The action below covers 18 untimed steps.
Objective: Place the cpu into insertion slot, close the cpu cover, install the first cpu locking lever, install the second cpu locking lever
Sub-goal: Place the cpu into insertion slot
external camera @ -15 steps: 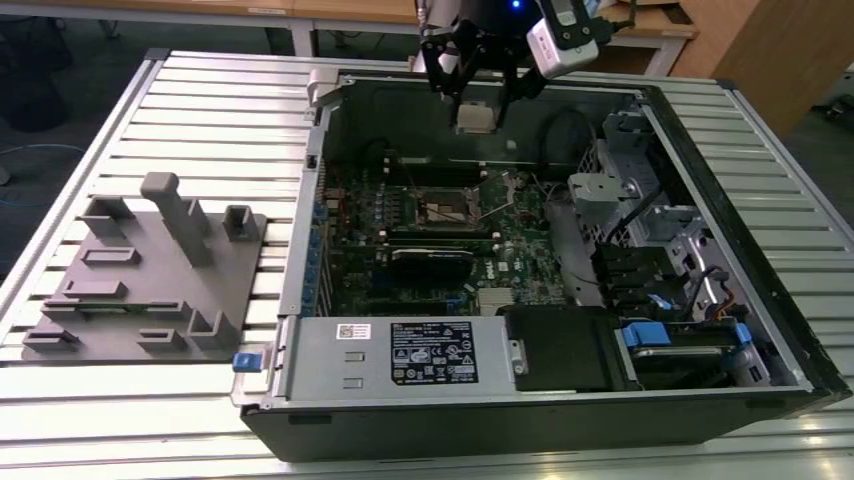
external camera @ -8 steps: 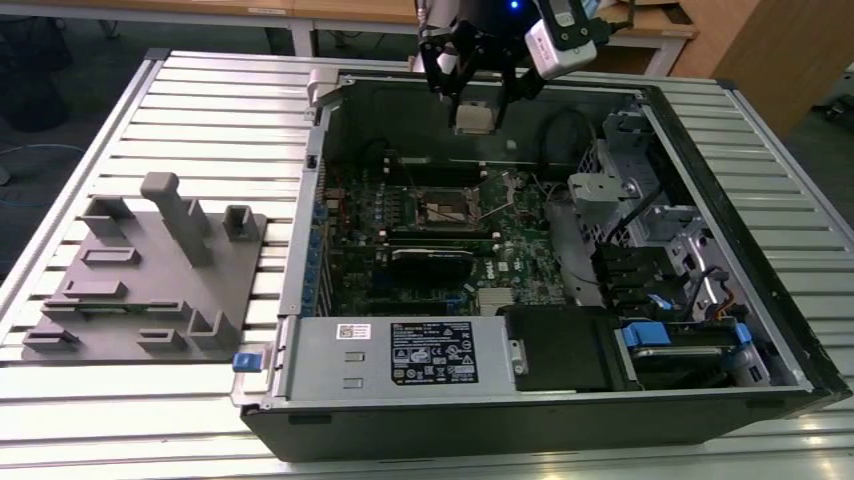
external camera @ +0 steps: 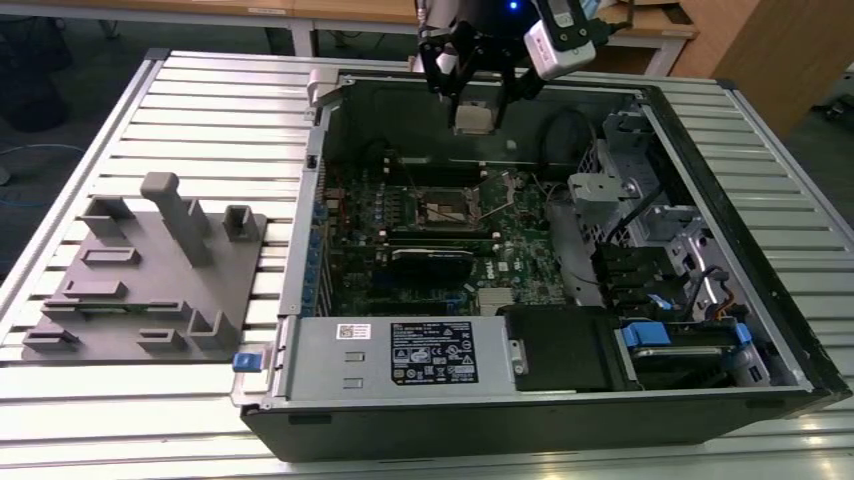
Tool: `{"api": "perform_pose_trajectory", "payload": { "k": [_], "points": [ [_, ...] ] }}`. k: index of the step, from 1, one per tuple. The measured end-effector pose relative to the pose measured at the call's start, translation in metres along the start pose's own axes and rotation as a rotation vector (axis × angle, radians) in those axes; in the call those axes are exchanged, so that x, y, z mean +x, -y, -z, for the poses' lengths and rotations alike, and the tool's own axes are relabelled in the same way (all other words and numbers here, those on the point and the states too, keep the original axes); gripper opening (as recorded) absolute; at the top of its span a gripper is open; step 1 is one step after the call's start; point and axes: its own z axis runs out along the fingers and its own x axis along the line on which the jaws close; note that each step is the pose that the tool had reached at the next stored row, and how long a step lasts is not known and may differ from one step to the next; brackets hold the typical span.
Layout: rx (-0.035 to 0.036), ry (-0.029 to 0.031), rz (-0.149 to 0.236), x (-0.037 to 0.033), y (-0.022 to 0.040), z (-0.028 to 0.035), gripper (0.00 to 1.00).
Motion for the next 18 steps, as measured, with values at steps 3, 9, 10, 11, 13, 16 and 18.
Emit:
{"api": "perform_pose_trajectory", "payload": {
  "k": [3, 9, 10, 11, 13, 16, 18],
  "points": [
    [0.0004, -0.0002, 0.0, 0.0001, 0.0001, -0.0003, 0.54],
    [0.0003, -0.0002, 0.0, 0.0001, 0.0001, -0.0007, 0.54],
    [0.0004, -0.0002, 0.0, 0.0001, 0.0001, -0.0007, 0.54],
    [0.0003, -0.0002, 0.0, 0.0001, 0.0001, -0.0008, 0.54],
    [0.0003, -0.0002, 0.0, 0.0001, 0.0001, -0.001, 0.54],
    [0.0002, -0.0002, 0.0, 0.0001, 0.0002, -0.0015, 0.54],
    [0.0003, -0.0002, 0.0, 0.0001, 0.0003, -0.0023, 0.54]
  ]
}}
